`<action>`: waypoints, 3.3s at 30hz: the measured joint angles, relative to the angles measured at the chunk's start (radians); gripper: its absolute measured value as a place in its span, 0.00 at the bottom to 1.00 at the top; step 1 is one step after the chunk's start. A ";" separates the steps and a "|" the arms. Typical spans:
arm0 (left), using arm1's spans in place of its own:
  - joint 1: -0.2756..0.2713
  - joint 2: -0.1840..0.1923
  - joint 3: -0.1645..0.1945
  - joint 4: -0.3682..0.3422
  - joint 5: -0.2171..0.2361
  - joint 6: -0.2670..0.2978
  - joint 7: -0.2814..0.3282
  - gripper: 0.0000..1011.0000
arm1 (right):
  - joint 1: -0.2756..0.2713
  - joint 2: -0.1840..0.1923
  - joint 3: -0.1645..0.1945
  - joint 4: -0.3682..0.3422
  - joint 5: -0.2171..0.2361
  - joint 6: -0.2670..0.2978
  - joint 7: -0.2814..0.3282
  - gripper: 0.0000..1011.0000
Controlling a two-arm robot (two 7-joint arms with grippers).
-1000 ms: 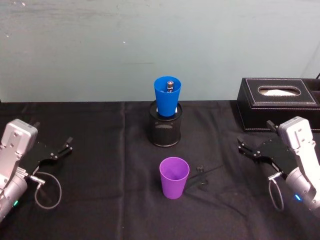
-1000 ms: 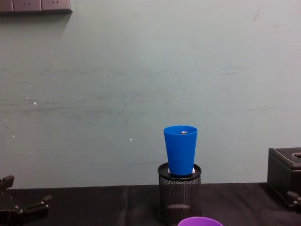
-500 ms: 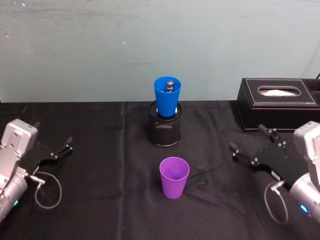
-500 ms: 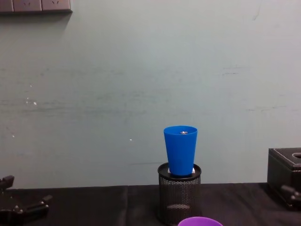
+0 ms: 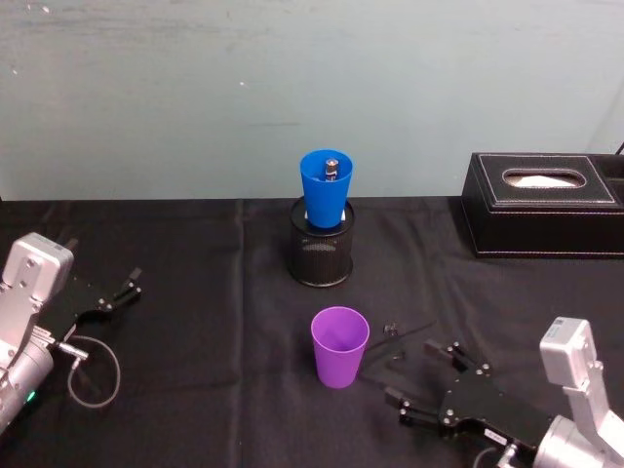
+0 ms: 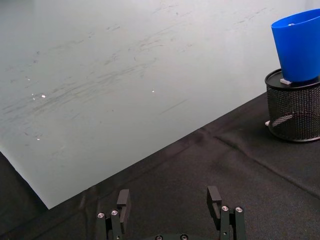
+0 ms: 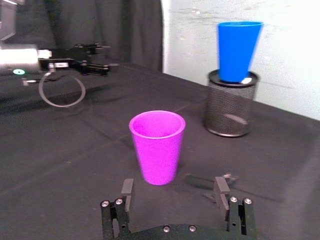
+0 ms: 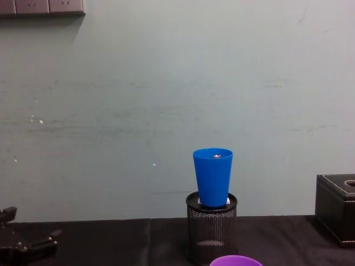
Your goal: Pick up one cup with a gripper and tap it against the other cup.
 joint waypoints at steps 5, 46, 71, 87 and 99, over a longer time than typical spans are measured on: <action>0.000 0.000 0.000 0.000 0.000 0.000 0.000 0.99 | 0.020 -0.030 -0.014 0.023 -0.001 -0.011 0.047 0.99; 0.000 0.000 0.000 0.000 0.000 0.000 0.000 0.99 | 0.196 -0.235 -0.022 0.215 -0.113 0.016 0.118 0.99; 0.000 0.000 0.000 0.000 0.000 0.000 0.000 0.99 | 0.213 -0.261 -0.022 0.245 -0.130 0.008 0.128 0.99; 0.000 0.000 0.000 0.000 0.000 0.000 0.000 0.99 | 0.212 -0.260 -0.022 0.243 -0.126 0.010 0.127 0.79; 0.000 0.000 0.000 0.000 0.000 0.000 0.000 0.99 | 0.212 -0.259 -0.022 0.243 -0.125 0.010 0.127 0.73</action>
